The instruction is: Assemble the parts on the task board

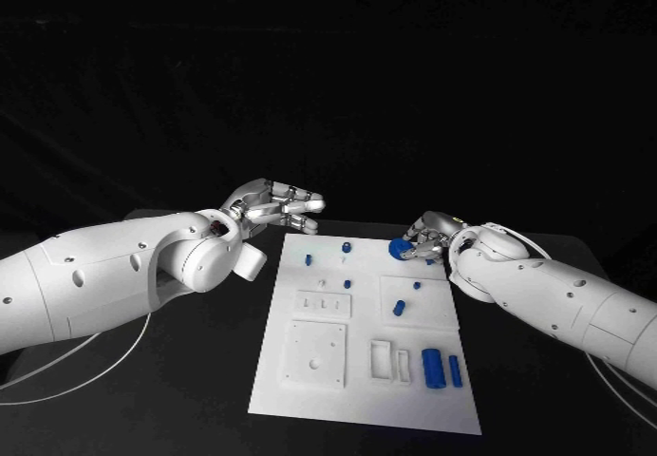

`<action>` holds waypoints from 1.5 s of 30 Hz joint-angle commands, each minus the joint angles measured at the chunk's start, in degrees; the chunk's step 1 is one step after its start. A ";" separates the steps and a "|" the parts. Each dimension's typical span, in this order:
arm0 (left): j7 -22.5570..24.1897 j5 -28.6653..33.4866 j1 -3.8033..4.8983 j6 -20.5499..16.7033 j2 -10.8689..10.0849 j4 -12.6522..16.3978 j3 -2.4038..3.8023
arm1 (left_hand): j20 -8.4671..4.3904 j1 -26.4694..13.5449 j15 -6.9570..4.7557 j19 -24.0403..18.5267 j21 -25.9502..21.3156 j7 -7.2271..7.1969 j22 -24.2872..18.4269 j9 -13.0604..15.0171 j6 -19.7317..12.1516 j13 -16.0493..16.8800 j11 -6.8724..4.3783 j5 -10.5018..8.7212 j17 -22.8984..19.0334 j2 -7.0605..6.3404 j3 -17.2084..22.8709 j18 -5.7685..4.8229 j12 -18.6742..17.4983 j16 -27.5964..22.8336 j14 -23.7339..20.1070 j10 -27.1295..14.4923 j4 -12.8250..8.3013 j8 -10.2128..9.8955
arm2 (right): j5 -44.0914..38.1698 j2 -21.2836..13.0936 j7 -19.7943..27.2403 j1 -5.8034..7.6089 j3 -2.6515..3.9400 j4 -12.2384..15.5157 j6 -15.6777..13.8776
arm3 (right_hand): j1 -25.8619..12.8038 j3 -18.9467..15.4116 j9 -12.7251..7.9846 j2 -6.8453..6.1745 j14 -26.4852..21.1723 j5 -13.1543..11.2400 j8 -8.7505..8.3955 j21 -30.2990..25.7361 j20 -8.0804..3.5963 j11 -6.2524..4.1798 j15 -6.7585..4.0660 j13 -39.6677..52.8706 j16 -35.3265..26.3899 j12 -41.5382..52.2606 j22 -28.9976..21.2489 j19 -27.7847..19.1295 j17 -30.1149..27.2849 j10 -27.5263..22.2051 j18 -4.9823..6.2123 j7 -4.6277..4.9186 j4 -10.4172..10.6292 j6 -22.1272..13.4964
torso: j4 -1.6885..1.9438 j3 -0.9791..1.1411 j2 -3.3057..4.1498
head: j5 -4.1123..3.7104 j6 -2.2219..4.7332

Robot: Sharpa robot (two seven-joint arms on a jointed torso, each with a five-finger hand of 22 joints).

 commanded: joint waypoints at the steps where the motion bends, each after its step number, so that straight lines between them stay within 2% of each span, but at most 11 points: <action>1: 0.13 -0.12 0.05 1.11 0.15 0.05 0.04 | -0.07 0.13 -0.04 -0.26 0.09 0.02 0.06 -0.05 -0.29 0.08 -0.09 -0.05 0.03 0.56 0.01 -0.07 0.30 0.35 -0.49 -0.35 -0.23 0.06 | -0.82 0.03 0.04 -0.22 -0.19 0.12 3.46 | -1.05 3.52 -0.11 -0.81 0.07 2.89 -0.15 0.01 0.18 -0.15 -0.09 -0.11 0.31 -0.24 0.36 2.28 0.15 -0.30 0.48 0.07 -1.19 0.59 | -0.01 0.01 0.03 | 0.03 -0.04; 2: 0.12 -0.12 0.05 1.13 0.15 0.05 0.04 | -0.07 0.13 -0.04 -0.26 0.09 0.02 0.06 -0.05 -0.29 0.08 -0.09 -0.05 0.03 0.56 0.01 -0.07 0.30 0.35 -0.49 -0.35 -0.23 0.06 | -1.38 0.01 -0.20 -0.22 -0.24 0.23 3.27 | -2.78 7.38 -0.16 -1.29 0.07 3.04 -0.37 0.00 0.09 -0.26 -0.15 0.02 0.37 -0.05 0.89 2.29 0.36 -0.06 0.41 0.00 -2.91 0.97 | -0.02 0.02 0.02 | 0.04 -0.03; 5: 0.10 -0.12 0.05 1.17 0.16 0.05 0.04 | -0.07 0.13 -0.04 -0.26 0.09 0.02 0.06 -0.05 -0.29 0.08 -0.09 -0.05 0.03 0.56 0.01 -0.07 0.30 0.35 -0.49 -0.35 -0.23 0.06 | -2.44 -0.03 -0.74 -0.22 -0.34 0.45 2.39 | -4.22 10.04 -0.08 -0.84 0.21 2.37 -0.18 0.48 -0.07 -0.52 -0.36 0.49 0.72 0.54 1.58 2.51 0.76 0.51 0.23 -0.33 -3.86 3.07 | -0.03 0.01 0.02 | 0.06 -0.09; 7: 0.09 -0.12 0.05 1.20 0.16 0.04 0.04 | -0.07 0.13 -0.04 -0.26 0.09 0.02 0.06 -0.05 -0.29 0.08 -0.09 -0.05 0.03 0.56 0.01 -0.07 0.30 0.35 -0.49 -0.35 -0.23 0.06 | -3.04 -0.05 -1.18 -0.22 -0.39 0.63 1.58 | -4.66 10.77 -0.11 -0.66 0.23 2.05 -0.15 0.65 -0.16 -0.63 -0.43 0.78 0.86 0.85 1.91 2.54 0.91 0.79 0.15 -0.45 -4.23 3.41 | -0.04 0.00 0.00 | 0.05 -0.13; 9: 0.08 -0.12 0.05 1.24 0.16 0.02 0.04 | -0.07 0.13 -0.04 -0.26 0.09 0.02 0.06 -0.05 -0.29 0.08 -0.09 -0.05 0.03 0.56 0.01 -0.07 0.30 0.35 -0.49 -0.35 -0.23 0.06 | -3.71 -0.07 -1.63 -0.22 -0.44 0.84 0.71 | -4.66 11.54 -0.05 -0.05 0.31 0.07 -0.16 0.98 -0.24 -0.78 -0.53 1.24 1.12 1.36 2.21 2.64 1.13 1.23 0.03 -0.67 -4.48 4.52 | -0.04 0.00 -0.01 | 0.06 -0.11; 16: -0.01 -0.12 0.04 1.33 0.19 -0.04 0.03 | -0.07 0.08 -0.06 -0.29 0.16 0.02 0.04 -0.02 -0.19 0.08 -0.08 -0.05 0.04 0.76 -0.06 -0.06 0.30 0.41 -0.43 -0.36 -0.23 0.10 | -5.05 -0.10 -2.81 -0.22 -0.58 1.72 -1.19 | -5.08 12.98 -0.04 0.42 0.36 -1.05 -0.13 1.42 -0.49 -1.19 -0.78 2.29 1.45 2.28 2.80 2.72 1.38 2.12 -0.27 -1.32 -4.62 6.93 | 0.00 0.02 0.02 | 0.02 -0.07; 20: -0.09 -0.12 0.04 1.39 0.18 -0.04 0.02 | -0.07 0.11 -0.06 -0.28 0.20 0.00 0.04 -0.03 -0.20 0.08 -0.09 -0.05 0.04 0.96 -0.11 -0.06 0.30 0.42 -0.45 -0.36 -0.30 0.09 | -5.65 -0.17 -3.70 -0.22 -0.63 2.32 -1.86 | -5.30 11.69 -0.06 0.39 0.40 -5.79 -0.16 1.42 -0.53 -1.23 -0.79 2.56 1.54 2.51 2.89 2.74 1.42 2.41 -0.39 -1.52 -4.07 7.24 | -0.02 0.01 0.02 | 0.07 0.05; 22: -0.13 -0.12 0.04 1.40 0.17 -0.05 0.02 | -0.07 0.11 -0.06 -0.28 0.20 0.00 0.04 -0.03 -0.20 0.08 -0.09 -0.05 0.04 0.96 -0.11 -0.06 0.30 0.42 -0.45 -0.36 -0.30 0.09 | -5.82 -0.19 -4.03 -0.22 -0.65 2.52 -1.84 | -5.03 10.03 -0.07 0.33 0.40 -9.55 -0.15 1.34 -0.51 -1.14 -0.76 2.60 1.53 2.44 2.89 2.76 1.39 2.40 -0.42 -1.51 -3.43 7.09 | -0.03 0.02 0.04 | 0.10 0.03; 25: -0.18 -0.12 0.03 1.44 0.17 -0.07 0.02 | -0.07 0.11 -0.06 -0.28 0.20 0.00 0.04 -0.03 -0.20 0.08 -0.09 -0.05 0.04 0.96 -0.11 -0.06 0.30 0.42 -0.45 -0.36 -0.30 0.09 | -5.99 -0.19 -4.31 -0.22 -0.68 2.68 -1.52 | -4.29 7.19 -0.07 0.22 0.37 -12.52 -0.15 1.02 -0.41 -1.02 -0.64 2.49 1.38 2.16 2.77 2.77 1.23 2.30 -0.41 -1.50 -2.16 6.55 | -0.02 0.00 0.06 | 0.10 0.12; 29: -0.26 -0.12 0.03 1.55 0.19 -0.08 0.01 | -0.07 0.11 -0.06 -0.28 0.20 0.00 0.04 -0.03 -0.20 0.08 -0.09 -0.05 0.04 0.96 -0.11 -0.06 0.30 0.42 -0.45 -0.36 -0.30 0.09 | -6.03 -0.21 -4.34 -0.22 -0.72 2.74 -1.19 | -2.99 4.15 -0.06 -0.08 0.37 -12.94 -0.16 0.84 -0.33 -0.88 -0.56 2.48 1.37 1.89 2.80 2.80 1.14 2.25 -0.34 -1.42 -0.05 6.15 | -0.02 0.01 0.05 | 0.08 0.07; 45: -0.46 -0.12 -0.06 1.87 0.25 -0.25 -0.01 | -0.07 0.18 -0.06 -0.35 0.27 0.03 0.01 -0.04 -0.35 0.08 -0.07 -0.06 0.04 1.26 -0.42 -0.06 0.30 0.46 -0.46 -0.42 -0.60 0.08 | -5.16 -0.85 -3.82 -0.23 -0.76 4.25 -2.42 | -2.81 2.91 -0.10 -0.30 0.31 -13.43 -0.14 0.64 -0.28 -0.80 -0.51 2.43 1.31 1.72 2.82 2.77 1.07 2.18 -0.33 -1.34 1.00 5.82 | -0.05 0.06 0.09 | 0.15 0.24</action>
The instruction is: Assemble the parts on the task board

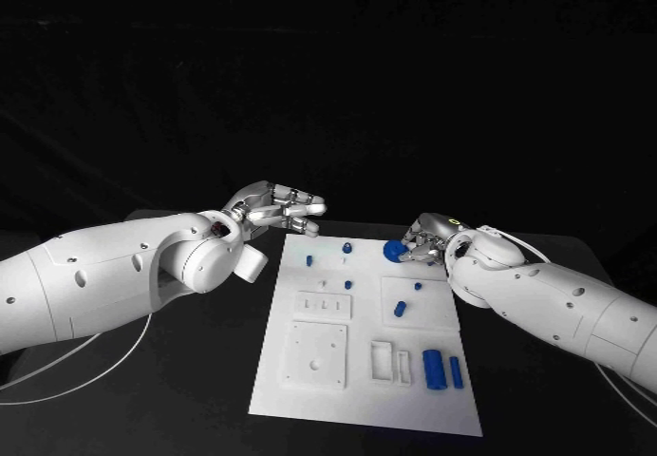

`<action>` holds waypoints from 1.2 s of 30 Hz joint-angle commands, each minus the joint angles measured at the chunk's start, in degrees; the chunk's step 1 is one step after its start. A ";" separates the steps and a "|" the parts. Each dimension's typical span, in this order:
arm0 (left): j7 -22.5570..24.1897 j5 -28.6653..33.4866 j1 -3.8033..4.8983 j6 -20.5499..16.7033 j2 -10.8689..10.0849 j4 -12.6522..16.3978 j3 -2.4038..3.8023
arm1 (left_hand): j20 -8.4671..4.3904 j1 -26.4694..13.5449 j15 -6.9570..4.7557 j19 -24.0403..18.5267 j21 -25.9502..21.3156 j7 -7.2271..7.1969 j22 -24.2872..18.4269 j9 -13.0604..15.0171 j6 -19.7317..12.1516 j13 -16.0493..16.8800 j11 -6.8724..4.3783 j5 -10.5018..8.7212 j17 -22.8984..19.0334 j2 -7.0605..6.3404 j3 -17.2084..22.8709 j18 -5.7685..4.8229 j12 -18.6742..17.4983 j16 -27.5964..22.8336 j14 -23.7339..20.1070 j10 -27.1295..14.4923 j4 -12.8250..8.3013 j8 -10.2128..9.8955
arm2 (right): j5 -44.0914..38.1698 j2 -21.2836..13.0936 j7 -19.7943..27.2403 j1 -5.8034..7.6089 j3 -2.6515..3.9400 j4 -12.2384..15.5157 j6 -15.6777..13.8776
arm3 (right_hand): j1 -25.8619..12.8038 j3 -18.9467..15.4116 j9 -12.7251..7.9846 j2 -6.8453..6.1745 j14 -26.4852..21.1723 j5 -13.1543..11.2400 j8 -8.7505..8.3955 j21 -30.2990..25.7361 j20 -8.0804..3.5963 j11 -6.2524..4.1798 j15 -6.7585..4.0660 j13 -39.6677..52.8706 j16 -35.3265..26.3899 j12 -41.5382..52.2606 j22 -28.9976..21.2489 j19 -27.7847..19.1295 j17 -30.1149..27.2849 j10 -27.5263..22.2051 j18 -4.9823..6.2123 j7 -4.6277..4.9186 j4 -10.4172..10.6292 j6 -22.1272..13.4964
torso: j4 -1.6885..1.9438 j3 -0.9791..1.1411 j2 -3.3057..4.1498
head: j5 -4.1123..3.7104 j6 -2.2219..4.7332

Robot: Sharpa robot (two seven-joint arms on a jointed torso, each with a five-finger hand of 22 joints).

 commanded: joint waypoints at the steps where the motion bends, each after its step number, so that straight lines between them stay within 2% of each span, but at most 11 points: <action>1: 0.11 -0.10 0.00 1.02 0.16 0.05 0.03 | -0.07 -0.12 -0.06 -0.35 0.27 0.03 0.00 -0.04 -0.36 0.09 -0.07 -0.05 0.05 0.52 -0.02 -0.06 0.30 0.23 -0.46 -0.42 -0.20 0.08 | -0.18 -0.03 -0.05 -0.04 -0.02 0.23 -0.51 | 0.58 -1.11 -0.14 -0.32 -0.16 -0.38 0.17 -0.85 0.01 0.36 0.08 -0.61 -0.20 -0.79 -0.12 2.51 -0.30 -0.38 -0.25 0.47 0.17 -1.50 | 0.01 0.01 0.03 | 0.02 0.07; 3: 0.09 -0.10 -0.01 1.04 0.17 0.04 0.03 | -0.07 -0.12 -0.06 -0.35 0.27 0.03 0.00 -0.04 -0.36 0.09 -0.07 -0.05 0.05 0.52 -0.02 -0.06 0.30 0.23 -0.46 -0.42 -0.20 0.08 | -0.09 -0.02 -0.08 -0.04 -0.02 0.23 -0.67 | 0.84 -2.47 -0.06 -0.46 -0.17 -0.21 0.21 -1.22 0.19 0.55 0.25 -1.12 -0.41 -1.35 -0.26 2.51 -0.45 -0.79 -0.04 0.72 0.49 -2.87 | 0.01 0.03 0.04 | 0.02 0.11; 4: 0.07 -0.10 -0.01 1.06 0.17 0.01 0.03 | -0.07 -0.12 -0.06 -0.35 0.27 0.03 0.00 -0.04 -0.36 0.09 -0.07 -0.05 0.05 0.52 -0.02 -0.06 0.30 0.23 -0.46 -0.42 -0.20 0.08 | 0.00 0.00 -0.12 -0.04 -0.02 0.23 -0.90 | 1.35 -4.57 -0.13 -0.48 -0.18 -0.24 0.17 -1.57 0.40 0.78 0.42 -1.58 -0.52 -1.71 -0.37 2.51 -0.49 -1.15 0.22 1.02 1.26 -4.48 | 0.01 0.03 0.02 | 0.00 0.12; 5: 0.05 -0.10 -0.01 1.08 0.18 -0.01 0.03 | -0.07 -0.12 -0.06 -0.35 0.27 0.03 0.00 -0.04 -0.36 0.09 -0.07 -0.05 0.05 0.52 -0.02 -0.06 0.30 0.23 -0.46 -0.42 -0.20 0.08 | 0.05 0.01 -0.16 -0.04 -0.02 0.22 -1.11 | 1.54 -5.17 -0.30 -0.85 -0.18 -0.27 0.19 -1.64 0.49 0.95 0.54 -1.93 -0.57 -2.02 -0.38 2.50 -0.51 -1.39 0.31 1.27 1.80 -5.69 | 0.02 0.02 0.02 | -0.01 0.12; 8: 0.01 -0.10 -0.01 1.15 0.19 -0.05 0.02 | -0.07 -0.12 -0.06 -0.35 0.27 0.03 0.00 -0.04 -0.36 0.09 -0.07 -0.05 0.05 0.52 -0.02 -0.06 0.30 0.23 -0.46 -0.42 -0.20 0.08 | 0.13 0.05 -0.24 -0.04 -0.02 0.20 -1.66 | 2.77 -5.93 -0.29 -1.60 -0.20 -0.45 0.15 -1.87 0.69 1.09 0.66 -2.44 -0.62 -2.09 -0.35 2.52 -0.45 -1.60 0.59 1.43 4.05 -6.50 | 0.01 0.02 0.02 | -0.02 0.11; 10: -0.02 -0.10 -0.02 1.20 0.20 -0.07 0.02 | -0.07 -0.12 -0.06 -0.35 0.27 0.03 0.00 -0.04 -0.36 0.09 -0.07 -0.05 0.05 0.52 -0.02 -0.06 0.30 0.23 -0.46 -0.42 -0.20 0.08 | 0.18 0.08 -0.27 -0.04 -0.02 0.17 -2.02 | 2.97 -6.06 -0.30 -1.87 -0.19 -0.58 0.15 -1.83 0.71 1.12 0.68 -2.55 -0.62 -2.01 -0.28 2.54 -0.40 -1.61 0.61 1.46 4.73 -6.65 | 0.01 0.01 0.03 | -0.01 0.13; 19: -0.09 -0.10 -0.05 1.34 0.24 -0.17 0.01 | -0.05 -0.13 -0.04 -0.38 0.33 0.06 -0.03 -0.06 -0.58 0.08 -0.04 -0.06 0.03 0.62 -0.20 -0.05 0.30 0.22 -0.49 -0.52 -0.35 0.05 | 0.74 0.21 -0.07 -0.04 -0.02 0.38 -2.36 | 2.96 -6.62 -0.28 -1.99 -0.11 -0.05 0.16 -0.48 0.71 1.11 0.68 -2.04 0.29 -1.13 0.35 2.63 0.58 -1.26 0.62 1.42 5.68 -6.45 | 0.06 0.00 0.06 | -0.05 0.05; 24: -0.11 -0.10 -0.08 1.43 0.30 -0.22 0.01 | -0.05 -0.13 -0.04 -0.38 0.33 0.06 -0.03 -0.06 -0.58 0.08 -0.04 -0.06 0.03 0.62 -0.20 -0.05 0.30 0.22 -0.49 -0.52 -0.35 0.05 | 1.39 0.42 0.10 -0.04 -0.01 0.32 -1.51 | 2.59 -6.76 -0.24 -1.38 -0.04 1.01 0.15 0.10 0.68 0.99 0.62 -1.55 0.75 -0.54 0.64 2.65 1.04 -0.98 0.54 1.23 5.78 -5.55 | 0.06 -0.05 0.05 | -0.09 0.04; 27: -0.14 -0.10 -0.11 1.51 0.37 -0.27 0.01 | -0.05 -0.13 -0.04 -0.38 0.33 0.06 -0.03 -0.06 -0.58 0.08 -0.04 -0.06 0.03 0.62 -0.20 -0.05 0.30 0.22 -0.49 -0.52 -0.35 0.05 | 1.74 0.65 0.06 -0.04 -0.01 -0.03 -0.71 | 1.76 -6.34 -0.26 -0.37 0.03 1.58 0.13 0.92 0.57 0.85 0.53 -1.09 1.21 -0.06 1.03 2.72 1.52 -0.74 0.40 1.06 5.89 -4.58 | 0.03 -0.07 0.06 | -0.13 0.01; 36: -0.18 -0.10 -0.25 1.68 0.65 -0.47 0.01 | -0.05 -0.17 -0.04 -0.41 0.39 0.06 -0.07 -0.05 -0.55 0.09 -0.04 -0.05 0.03 0.81 -0.24 -0.04 0.31 0.25 -0.49 -0.55 -0.37 0.07 | 2.09 1.23 0.11 -0.04 -0.01 -0.89 0.04 | 1.09 -4.81 -0.26 -0.20 0.06 1.35 0.16 2.14 0.59 0.83 0.53 0.00 2.04 0.82 1.84 2.71 2.40 -0.26 0.47 1.03 5.31 -4.32 | 0.02 -0.07 0.05 | -0.34 -0.12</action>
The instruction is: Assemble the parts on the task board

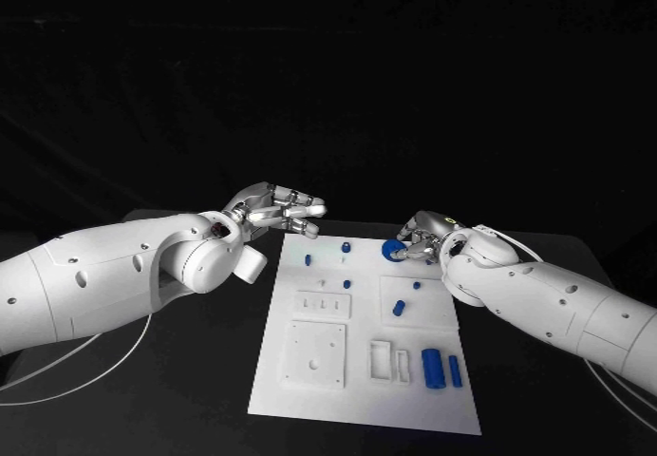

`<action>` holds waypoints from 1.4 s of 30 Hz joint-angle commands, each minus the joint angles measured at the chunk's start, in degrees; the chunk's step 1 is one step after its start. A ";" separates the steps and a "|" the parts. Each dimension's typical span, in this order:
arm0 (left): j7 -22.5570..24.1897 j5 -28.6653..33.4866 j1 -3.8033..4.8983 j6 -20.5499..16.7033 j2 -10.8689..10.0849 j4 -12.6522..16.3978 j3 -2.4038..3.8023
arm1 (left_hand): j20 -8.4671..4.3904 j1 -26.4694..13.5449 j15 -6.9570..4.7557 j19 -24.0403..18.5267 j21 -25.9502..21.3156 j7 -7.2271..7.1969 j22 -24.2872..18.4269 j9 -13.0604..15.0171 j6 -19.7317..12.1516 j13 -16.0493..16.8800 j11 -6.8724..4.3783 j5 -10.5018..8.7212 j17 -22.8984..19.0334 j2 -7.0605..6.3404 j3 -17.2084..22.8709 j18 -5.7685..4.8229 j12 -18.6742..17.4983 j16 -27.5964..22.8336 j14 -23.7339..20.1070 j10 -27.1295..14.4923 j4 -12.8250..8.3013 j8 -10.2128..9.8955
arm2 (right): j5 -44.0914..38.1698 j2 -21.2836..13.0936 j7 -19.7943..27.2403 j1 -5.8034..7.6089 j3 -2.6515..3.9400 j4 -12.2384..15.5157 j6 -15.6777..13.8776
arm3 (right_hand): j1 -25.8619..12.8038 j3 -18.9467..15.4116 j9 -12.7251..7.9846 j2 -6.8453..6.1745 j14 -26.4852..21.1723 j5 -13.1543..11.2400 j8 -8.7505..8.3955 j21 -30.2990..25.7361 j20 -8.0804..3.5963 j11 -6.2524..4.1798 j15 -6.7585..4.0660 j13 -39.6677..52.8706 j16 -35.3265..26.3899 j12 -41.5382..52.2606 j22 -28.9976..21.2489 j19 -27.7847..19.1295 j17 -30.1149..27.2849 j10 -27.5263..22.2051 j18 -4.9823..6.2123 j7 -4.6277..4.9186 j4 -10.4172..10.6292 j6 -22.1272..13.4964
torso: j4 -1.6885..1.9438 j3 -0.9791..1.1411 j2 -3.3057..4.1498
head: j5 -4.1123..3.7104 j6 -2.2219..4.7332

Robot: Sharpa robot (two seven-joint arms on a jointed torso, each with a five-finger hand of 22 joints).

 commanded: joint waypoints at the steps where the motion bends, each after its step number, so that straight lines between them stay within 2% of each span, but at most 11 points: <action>1: 0.19 -0.09 -0.05 1.05 0.20 0.01 0.04 | -0.05 -0.04 -0.04 -0.41 0.39 -0.14 -0.08 -0.05 -0.36 0.09 -0.04 -0.05 0.04 0.68 -0.08 -0.04 0.31 0.25 -0.49 -0.55 -0.21 0.07 | 0.28 0.22 0.22 -0.03 -0.01 -0.19 1.44 | -0.28 0.47 -0.04 0.18 0.10 -0.07 0.16 0.44 0.37 0.11 0.09 0.13 0.24 0.36 0.79 2.93 0.08 0.46 0.47 -0.04 -0.19 0.59 | 0.05 -0.01 -0.04 | -0.12 -0.05; 13: 0.19 -0.09 -0.09 1.13 0.25 0.00 0.04 | -0.05 -0.04 -0.04 -0.41 0.39 -0.14 -0.08 -0.05 -0.36 0.09 -0.04 -0.05 0.04 0.68 -0.08 -0.04 0.31 0.25 -0.49 -0.55 -0.21 0.07 | 0.01 0.90 0.15 -0.03 -0.02 -1.32 2.52 | -0.59 1.55 -0.07 0.28 0.11 0.40 0.13 0.51 0.31 0.06 0.05 0.33 0.33 0.29 1.10 2.93 0.25 0.52 0.37 -0.06 -1.40 0.76 | 0.02 0.04 0.03 | 0.01 -0.12; 19: 0.18 -0.09 -0.10 1.17 0.32 -0.03 0.04 | -0.05 -0.04 -0.04 -0.41 0.39 -0.14 -0.08 -0.05 -0.36 0.09 -0.04 -0.05 0.04 0.68 -0.08 -0.04 0.31 0.25 -0.49 -0.55 -0.21 0.07 | -0.14 1.24 0.23 -0.04 -0.05 -1.65 2.69 | -0.77 1.90 -0.03 0.65 0.12 0.27 0.15 0.57 0.30 -0.04 -0.01 0.56 0.40 0.51 1.21 2.95 0.32 0.75 0.32 -0.21 -1.54 1.58 | 0.12 0.03 -0.01 | 0.03 -0.24; 21: 0.17 -0.09 -0.10 1.16 0.30 -0.03 0.03 | -0.05 -0.04 -0.04 -0.41 0.39 -0.14 -0.08 -0.05 -0.36 0.09 -0.04 -0.05 0.04 0.68 -0.08 -0.04 0.31 0.25 -0.49 -0.55 -0.21 0.07 | -0.16 1.24 0.27 -0.04 -0.06 -1.74 3.01 | -0.92 2.95 -0.08 1.13 0.14 -0.50 0.10 0.63 0.19 -0.19 -0.11 0.76 0.47 0.68 1.28 2.96 0.39 0.90 0.18 -0.40 -1.68 2.57 | 0.07 0.01 -0.04 | 0.05 -0.30; 22: 0.17 -0.09 -0.10 1.16 0.29 -0.02 0.03 | -0.05 -0.04 -0.04 -0.41 0.39 -0.14 -0.08 -0.05 -0.36 0.09 -0.04 -0.05 0.04 0.68 -0.08 -0.04 0.31 0.25 -0.49 -0.55 -0.21 0.07 | -0.17 1.23 0.29 -0.04 -0.06 -1.78 3.14 | -0.70 3.88 -0.06 1.55 0.15 -1.79 0.13 0.66 0.15 -0.29 -0.18 0.84 0.48 0.75 1.30 2.97 0.40 0.97 0.12 -0.53 -1.84 3.07 | 0.06 0.00 -0.04 | 0.05 -0.32; 26: 0.16 -0.09 -0.10 1.15 0.25 0.00 0.03 | -0.05 -0.04 -0.04 -0.41 0.39 -0.14 -0.08 -0.05 -0.36 0.09 -0.04 -0.05 0.04 0.68 -0.08 -0.04 0.31 0.25 -0.49 -0.55 -0.21 0.07 | -0.64 1.20 0.26 -0.04 -0.16 -1.93 3.51 | -1.02 9.22 -0.11 1.36 0.16 -1.70 0.09 0.87 -0.15 -0.56 -0.44 1.32 0.53 1.04 1.53 2.96 0.51 1.21 -0.26 -0.74 -4.44 4.23 | -0.09 0.05 -0.02 | 0.17 -0.37; 29: 0.17 -0.09 -0.10 1.16 0.26 0.00 0.03 | -0.05 -0.04 -0.04 -0.41 0.39 -0.14 -0.08 -0.05 -0.36 0.09 -0.04 -0.05 0.04 0.68 -0.08 -0.04 0.31 0.25 -0.49 -0.55 -0.21 0.07 | -1.46 1.18 0.15 -0.04 -0.30 -1.88 3.53 | -0.76 10.19 -0.11 1.08 0.18 -1.05 0.11 1.04 -0.18 -0.57 -0.43 1.77 0.59 1.42 1.68 2.98 0.58 1.45 -0.29 -0.70 -6.30 4.44 | -0.15 0.05 -0.04 | 0.14 -0.37; 34: 0.17 -0.09 -0.10 1.19 0.26 0.00 0.03 | -0.05 -0.04 -0.04 -0.41 0.39 -0.14 -0.08 -0.05 -0.36 0.09 -0.04 -0.05 0.04 0.68 -0.08 -0.04 0.31 0.25 -0.49 -0.55 -0.21 0.07 | -3.37 1.00 -0.01 -0.05 -0.71 -1.38 3.27 | -0.29 11.27 -0.08 0.85 0.21 0.73 0.11 1.37 -0.17 -0.68 -0.41 2.61 0.86 2.08 2.04 2.96 0.90 1.92 -0.35 -0.81 -9.30 5.16 | -0.03 0.02 -0.05 | 0.03 -0.44; 39: 0.18 -0.09 -0.10 1.18 0.18 0.01 0.03 | -0.04 0.01 -0.03 -0.46 0.49 -0.15 -0.12 -0.04 -0.20 0.09 -0.04 -0.05 0.05 0.78 -0.18 -0.04 0.31 0.29 -0.54 -0.54 -0.39 0.09 | -5.15 0.87 -0.17 -0.05 -1.00 -0.59 2.21 | -0.40 11.42 -0.04 0.84 0.23 0.99 0.10 1.47 -0.21 -0.79 -0.45 3.26 0.98 2.57 2.27 2.97 1.07 2.33 -0.40 -0.98 -10.70 5.76 | -0.04 0.07 -0.05 | -0.07 -0.47; 42: 0.18 -0.09 -0.10 1.18 0.13 0.03 0.02 | -0.04 0.01 -0.03 -0.46 0.49 -0.15 -0.12 -0.04 -0.20 0.09 -0.04 -0.05 0.05 0.78 -0.18 -0.04 0.31 0.29 -0.54 -0.54 -0.39 0.09 | -6.56 0.79 -0.68 -0.05 -1.17 0.22 0.89 | -1.01 11.12 -0.02 0.77 0.23 1.23 0.10 1.42 -0.23 -0.83 -0.48 3.24 0.93 2.49 2.29 3.00 1.03 2.36 -0.40 -1.05 -10.42 5.83 | -0.05 0.05 -0.08 | -0.08 -0.43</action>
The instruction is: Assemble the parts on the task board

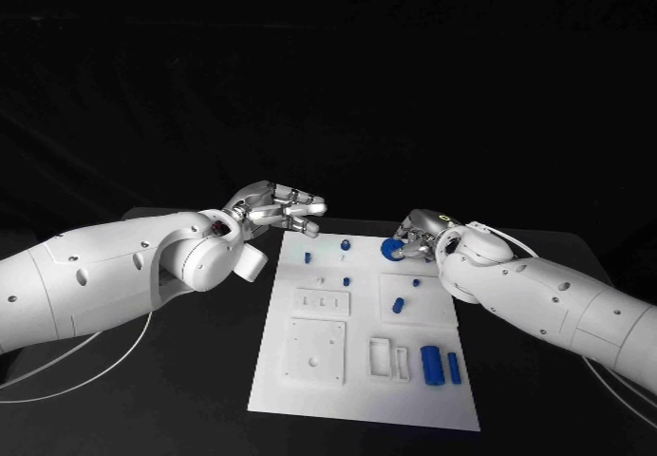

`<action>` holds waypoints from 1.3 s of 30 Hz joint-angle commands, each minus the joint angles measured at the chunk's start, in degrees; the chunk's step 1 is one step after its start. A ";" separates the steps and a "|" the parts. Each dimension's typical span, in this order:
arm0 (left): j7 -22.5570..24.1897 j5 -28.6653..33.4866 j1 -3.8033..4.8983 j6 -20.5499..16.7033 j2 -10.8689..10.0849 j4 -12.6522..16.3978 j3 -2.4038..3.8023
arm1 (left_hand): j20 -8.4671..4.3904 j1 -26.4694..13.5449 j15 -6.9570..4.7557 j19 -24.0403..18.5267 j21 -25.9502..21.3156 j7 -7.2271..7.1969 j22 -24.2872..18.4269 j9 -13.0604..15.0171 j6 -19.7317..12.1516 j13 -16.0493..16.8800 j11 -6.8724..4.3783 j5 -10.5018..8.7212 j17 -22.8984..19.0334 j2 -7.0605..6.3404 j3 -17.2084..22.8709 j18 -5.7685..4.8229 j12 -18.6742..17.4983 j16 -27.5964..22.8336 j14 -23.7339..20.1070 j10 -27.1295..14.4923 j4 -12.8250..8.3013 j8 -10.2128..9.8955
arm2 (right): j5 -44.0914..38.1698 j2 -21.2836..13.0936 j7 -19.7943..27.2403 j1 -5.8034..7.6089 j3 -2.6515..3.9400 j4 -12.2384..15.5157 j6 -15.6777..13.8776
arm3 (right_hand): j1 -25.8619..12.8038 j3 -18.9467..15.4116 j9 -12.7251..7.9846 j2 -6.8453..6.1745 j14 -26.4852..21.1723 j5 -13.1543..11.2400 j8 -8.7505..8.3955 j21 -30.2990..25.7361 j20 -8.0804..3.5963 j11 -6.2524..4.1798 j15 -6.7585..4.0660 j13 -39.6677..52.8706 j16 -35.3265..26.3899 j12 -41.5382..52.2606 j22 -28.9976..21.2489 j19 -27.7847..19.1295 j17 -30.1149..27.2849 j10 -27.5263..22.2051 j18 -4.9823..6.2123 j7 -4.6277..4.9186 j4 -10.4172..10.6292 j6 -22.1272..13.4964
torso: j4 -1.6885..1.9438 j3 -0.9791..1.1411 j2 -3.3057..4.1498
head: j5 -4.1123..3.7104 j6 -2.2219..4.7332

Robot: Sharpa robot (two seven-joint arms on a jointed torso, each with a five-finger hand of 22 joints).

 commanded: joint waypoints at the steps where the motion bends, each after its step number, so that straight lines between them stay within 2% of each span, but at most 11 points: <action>1: 0.28 -0.08 0.01 0.81 0.03 0.12 0.03 | -0.04 0.18 -0.03 -0.46 0.08 -0.15 -0.05 -0.03 -0.20 0.09 -0.04 -0.05 0.05 0.61 -0.03 -0.04 0.31 0.29 -0.54 -0.54 -0.24 0.09 | -4.05 -0.06 -1.01 -0.43 -0.38 0.74 -0.32 | -0.20 -0.47 0.17 -0.13 0.09 0.72 0.19 0.33 -0.25 -0.12 -0.36 0.00 0.28 0.08 2.33 3.01 0.00 0.41 -0.36 -0.05 0.23 0.36 | -0.03 0.03 -0.05 | -0.03 0.05; 6: 0.30 -0.08 0.00 0.81 -0.06 0.17 0.03 | -0.04 0.18 -0.03 -0.46 0.08 -0.15 -0.05 -0.03 -0.20 0.09 -0.04 -0.05 0.05 0.61 -0.03 -0.04 0.31 0.29 -0.54 -0.54 -0.24 0.09 | -5.23 -0.33 -1.44 -0.43 -0.50 2.17 -1.78 | -0.70 -0.80 0.20 -0.48 0.12 1.71 0.19 0.36 -0.35 -0.22 -0.46 0.08 0.25 0.04 2.34 3.04 0.00 0.60 -0.40 -0.19 1.20 0.59 | 0.03 0.03 -0.04 | 0.04 0.18; 12: 0.30 -0.08 -0.01 0.77 -0.19 0.18 0.03 | -0.04 0.18 -0.03 -0.46 0.08 -0.15 -0.05 -0.03 -0.20 0.09 -0.04 -0.05 0.05 0.61 -0.03 -0.04 0.31 0.29 -0.54 -0.54 -0.24 0.09 | -6.04 -0.85 -2.02 -0.43 -0.53 4.64 -3.66 | -0.70 -1.14 0.20 -0.92 0.12 1.07 0.19 0.44 -0.46 -0.28 -0.56 0.17 0.19 -0.08 2.29 3.07 -0.01 0.84 -0.45 -0.31 2.57 0.87 | 0.04 -0.03 -0.08 | 0.12 0.28; 17: 0.35 -0.08 -0.02 0.81 -0.16 0.12 0.03 | -0.05 0.24 -0.04 -0.49 0.14 -0.15 -0.08 -0.04 -0.24 0.09 -0.05 -0.05 0.07 0.71 -0.09 -0.03 0.30 0.32 -0.53 -0.52 -0.38 0.07 | -6.34 -1.16 -2.52 -0.43 -0.52 7.74 -4.84 | -0.34 -1.26 0.20 -1.17 0.12 0.91 0.20 0.79 -0.50 -0.31 -0.59 0.30 0.08 -0.16 2.29 3.09 -0.11 0.96 -0.50 -0.35 3.55 0.95 | 0.08 -0.03 -0.04 | 0.62 0.41; 24: 0.45 -0.08 -0.03 0.84 -0.18 0.05 0.02 | -0.05 0.24 -0.04 -0.49 0.14 -0.15 -0.08 -0.04 -0.24 0.09 -0.05 -0.05 0.07 0.71 -0.09 -0.03 0.30 0.32 -0.53 -0.52 -0.38 0.07 | -6.81 -0.99 -2.97 -0.36 -0.51 11.44 -6.03 | -0.28 -0.98 0.20 -1.18 0.13 0.65 0.19 1.09 -0.52 -0.32 -0.62 0.35 0.07 -0.18 2.35 3.11 -0.14 1.02 -0.51 -0.35 3.86 0.97 | 0.15 -0.10 -0.02 | 0.56 0.45; 31: 0.46 -0.08 -0.03 0.95 -0.04 0.06 0.02 | -0.04 0.34 -0.04 -0.50 0.18 -0.16 -0.10 -0.04 -0.19 0.09 -0.04 -0.04 0.07 0.74 -0.10 -0.02 0.31 0.32 -0.55 -0.51 -0.50 0.08 | -7.24 0.95 -3.06 -0.16 -0.54 11.72 -5.83 | -0.39 -0.81 0.19 -1.26 0.12 0.62 0.19 1.04 -0.53 -0.31 -0.62 0.32 -0.02 -0.30 2.30 3.09 -0.24 0.99 -0.51 -0.35 4.16 0.94 | 0.33 -0.12 0.06 | 0.62 0.63; 39: 0.50 -0.08 -0.02 1.11 0.10 0.04 0.02 | -0.04 0.33 -0.03 -0.52 0.20 -0.15 -0.12 -0.04 -0.16 0.09 -0.04 -0.04 0.06 0.80 -0.16 -0.02 0.30 0.32 -0.58 -0.49 -0.54 0.08 | -7.24 3.24 -2.51 0.16 -1.42 9.94 -5.36 | -0.48 -0.81 0.17 -1.27 0.11 0.57 0.17 0.92 -0.50 -0.28 -0.60 0.35 -0.17 -0.35 2.22 3.07 -0.40 0.96 -0.52 -0.28 4.49 0.66 | 0.27 -0.11 0.10 | 0.54 0.50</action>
